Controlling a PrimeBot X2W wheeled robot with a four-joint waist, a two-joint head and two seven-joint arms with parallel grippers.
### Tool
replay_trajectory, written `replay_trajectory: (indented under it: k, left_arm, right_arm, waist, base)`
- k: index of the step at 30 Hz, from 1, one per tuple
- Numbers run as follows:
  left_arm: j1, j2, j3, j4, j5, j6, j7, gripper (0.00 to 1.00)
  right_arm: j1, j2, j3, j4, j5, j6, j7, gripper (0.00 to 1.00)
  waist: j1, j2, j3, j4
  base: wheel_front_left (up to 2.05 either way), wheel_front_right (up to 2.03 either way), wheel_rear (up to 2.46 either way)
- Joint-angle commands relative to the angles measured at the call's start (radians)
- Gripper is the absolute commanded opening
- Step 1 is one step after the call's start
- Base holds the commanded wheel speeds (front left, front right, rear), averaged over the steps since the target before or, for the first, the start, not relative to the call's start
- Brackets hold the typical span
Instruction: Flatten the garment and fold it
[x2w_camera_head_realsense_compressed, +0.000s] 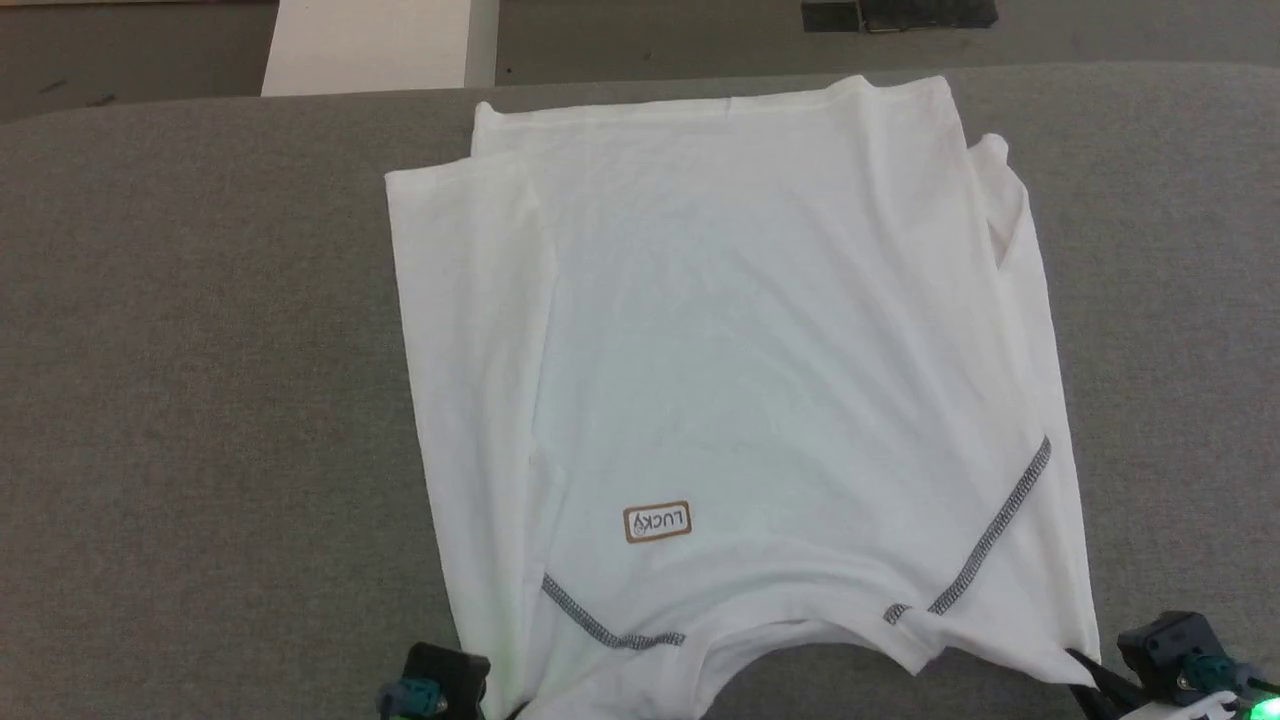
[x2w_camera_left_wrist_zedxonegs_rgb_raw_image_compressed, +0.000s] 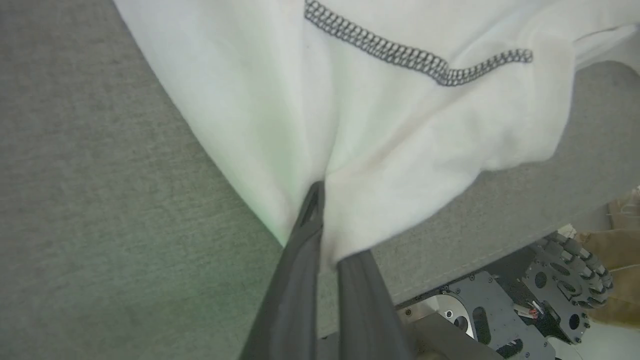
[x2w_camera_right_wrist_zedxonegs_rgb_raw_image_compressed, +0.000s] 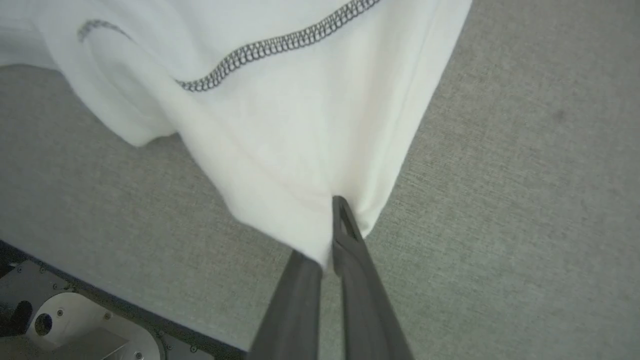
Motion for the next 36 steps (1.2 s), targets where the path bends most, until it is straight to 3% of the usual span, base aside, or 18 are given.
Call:
replay_trajectory:
  k: [1, 9, 13, 14, 15, 16, 21, 25, 32, 36]
  left_arm:
    - [0.048, -0.005, -0.012, 0.019, -0.031, -0.009, 0.02, 0.0]
    - [0.108, 0.032, 0.003, -0.015, -0.091, -0.013, 0.062, 0.0]
    - [0.095, 0.039, 0.027, -0.026, -0.063, 0.0, 0.012, 0.0]
    - [0.089, 0.036, 0.03, -0.026, -0.054, 0.0, -0.01, 0.0]
    - [0.081, 0.03, 0.032, -0.022, -0.046, -0.002, -0.033, 0.44]
    - [0.074, 0.021, 0.035, -0.017, -0.045, -0.005, -0.052, 1.0]
    - [0.055, -0.014, 0.043, 0.002, -0.074, -0.035, -0.117, 1.0]
    - [0.085, 0.014, 0.069, -0.046, -0.11, -0.045, -0.113, 1.0]
    - [0.176, 0.076, 0.187, -0.238, -0.154, 0.013, -0.14, 1.0]
    - [0.192, 0.063, 0.262, -0.33, -0.14, 0.058, -0.221, 1.0]
  right_arm:
    - [0.023, 0.007, 0.002, 0.004, 0.018, -0.002, 0.017, 0.0]
    - [0.073, -0.006, -0.041, -0.037, 0.043, -0.002, 0.103, 0.0]
    - [0.081, 0.007, -0.054, -0.062, 0.038, -0.002, 0.101, 0.0]
    - [0.079, 0.011, -0.053, -0.065, 0.037, -0.002, 0.094, 0.2]
    - [0.074, 0.019, -0.056, -0.066, 0.031, -0.002, 0.078, 0.97]
    - [0.071, 0.027, -0.059, -0.063, 0.027, -0.002, 0.069, 1.0]
    - [0.058, 0.047, -0.041, -0.065, 0.056, -0.002, 0.066, 1.0]
    - [0.07, 0.037, -0.062, -0.118, 0.128, -0.002, 0.113, 1.0]
    - [0.12, 0.027, -0.194, -0.273, 0.231, -0.002, 0.212, 1.0]
    - [0.113, 0.073, -0.297, -0.35, 0.238, -0.002, 0.194, 1.0]
  waist:
    - [0.0001, 0.0, -0.008, 0.001]
    - [0.0001, 0.0, -0.029, 0.02]
    - [0.0001, 0.0, -0.035, 0.028]
    - [0.0001, 0.0, -0.036, 0.03]
    - [0.0001, 0.0, -0.038, 0.032]
    - [0.0001, 0.0, -0.039, 0.033]
    - [0.0001, 0.0, -0.052, 0.032]
    - [0.0001, 0.0, -0.063, 0.026]
    - [0.0001, 0.0, -0.08, 0.022]
    - [0.0001, 0.0, -0.088, 0.02]
  base:
    - [0.0, 0.0, 0.0]
    - [0.0, 0.0, 0.0]
    - [0.0, 0.0, 0.0]
    - [0.0, 0.0, 0.0]
    - [0.0, 0.0, 0.0]
    - [0.0, 0.0, 0.0]
    - [0.0, 0.0, 0.0]
    - [0.0, 0.0, 0.0]
    - [0.0, 0.0, 0.0]
    - [0.0, 0.0, 0.0]
